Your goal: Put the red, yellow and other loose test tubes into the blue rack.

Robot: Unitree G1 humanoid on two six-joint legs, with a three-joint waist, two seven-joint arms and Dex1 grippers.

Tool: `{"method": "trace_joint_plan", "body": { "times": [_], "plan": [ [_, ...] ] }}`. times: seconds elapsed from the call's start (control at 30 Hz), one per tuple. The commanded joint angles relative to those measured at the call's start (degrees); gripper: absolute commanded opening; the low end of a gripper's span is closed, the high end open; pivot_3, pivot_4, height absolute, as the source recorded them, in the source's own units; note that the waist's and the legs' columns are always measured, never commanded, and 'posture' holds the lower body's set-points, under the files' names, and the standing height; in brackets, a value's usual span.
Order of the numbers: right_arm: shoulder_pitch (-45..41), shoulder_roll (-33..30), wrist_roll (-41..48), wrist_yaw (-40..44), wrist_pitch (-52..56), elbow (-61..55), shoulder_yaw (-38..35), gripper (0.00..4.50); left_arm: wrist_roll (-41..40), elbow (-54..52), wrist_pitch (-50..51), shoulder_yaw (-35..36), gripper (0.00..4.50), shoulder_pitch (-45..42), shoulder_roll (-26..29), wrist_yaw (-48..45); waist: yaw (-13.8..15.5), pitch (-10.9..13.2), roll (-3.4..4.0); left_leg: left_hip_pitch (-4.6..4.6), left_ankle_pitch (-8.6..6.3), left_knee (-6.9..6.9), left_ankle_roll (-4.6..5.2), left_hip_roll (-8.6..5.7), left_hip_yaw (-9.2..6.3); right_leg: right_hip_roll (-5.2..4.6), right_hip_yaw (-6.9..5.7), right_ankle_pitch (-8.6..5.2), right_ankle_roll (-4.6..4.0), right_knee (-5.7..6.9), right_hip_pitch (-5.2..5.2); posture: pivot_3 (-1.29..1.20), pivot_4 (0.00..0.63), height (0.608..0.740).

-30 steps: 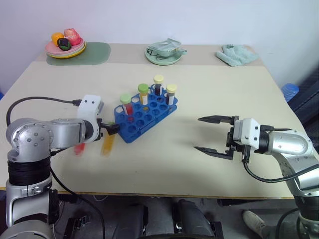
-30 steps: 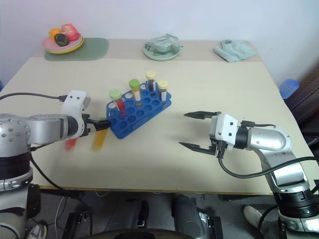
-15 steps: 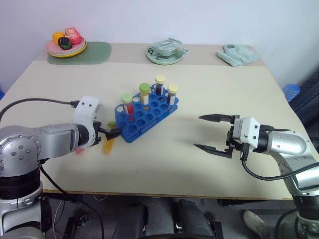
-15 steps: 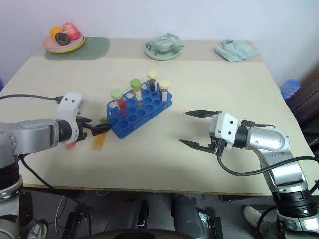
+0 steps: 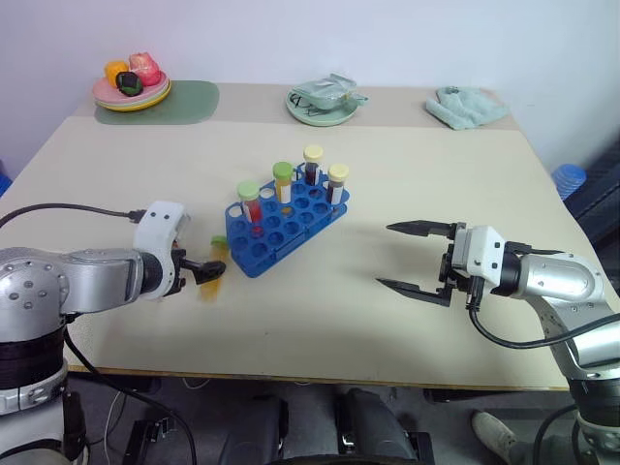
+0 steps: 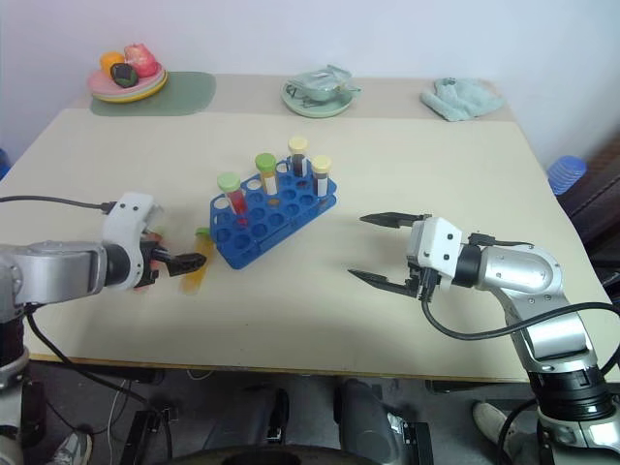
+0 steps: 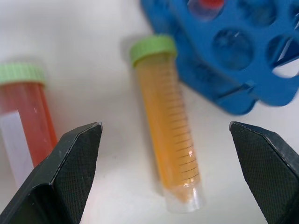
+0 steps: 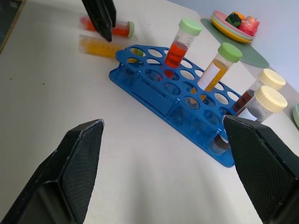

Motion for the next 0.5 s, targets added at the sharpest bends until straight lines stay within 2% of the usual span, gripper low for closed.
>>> {"method": "trace_joint_plan", "body": {
  "times": [0.03, 0.23, 0.5],
  "plan": [
    [-0.56, -0.03, 0.53, -0.71, -0.14, -0.82, -1.02, 4.16, -1.96, 2.42, 0.47, -2.15, 4.50, -3.28, -1.18, 5.65, 0.24, 0.00, 0.00, 0.00, 0.00, 0.00, 0.00, 0.00, 0.00, 0.00, 0.00, 0.00, 0.00, 0.00, 0.00, 0.00, 0.150, 0.740],
    [0.23, 0.06, 0.84, -1.91, 0.58, -2.02, -1.38, 4.16, -2.09, 8.43, 0.47, -4.66, 4.50, -7.64, -4.22, 14.29, 1.01, 0.00, 0.00, -0.02, 0.12, 0.00, -0.21, 0.00, 0.00, 0.01, 0.00, 0.00, 0.00, 0.00, -0.04, 0.00, 0.150, 0.740],
    [0.81, 0.13, 0.87, -2.52, 0.94, -3.13, -1.24, 4.16, -0.63, 14.75, 0.47, -7.03, 4.50, -12.06, -7.72, 20.68, 1.05, 0.00, -0.01, -0.05, 0.15, 0.03, -0.27, -0.03, 0.00, 0.01, 0.00, 0.01, 0.01, 0.00, -0.04, 0.00, 0.150, 0.740]
  ]
}}
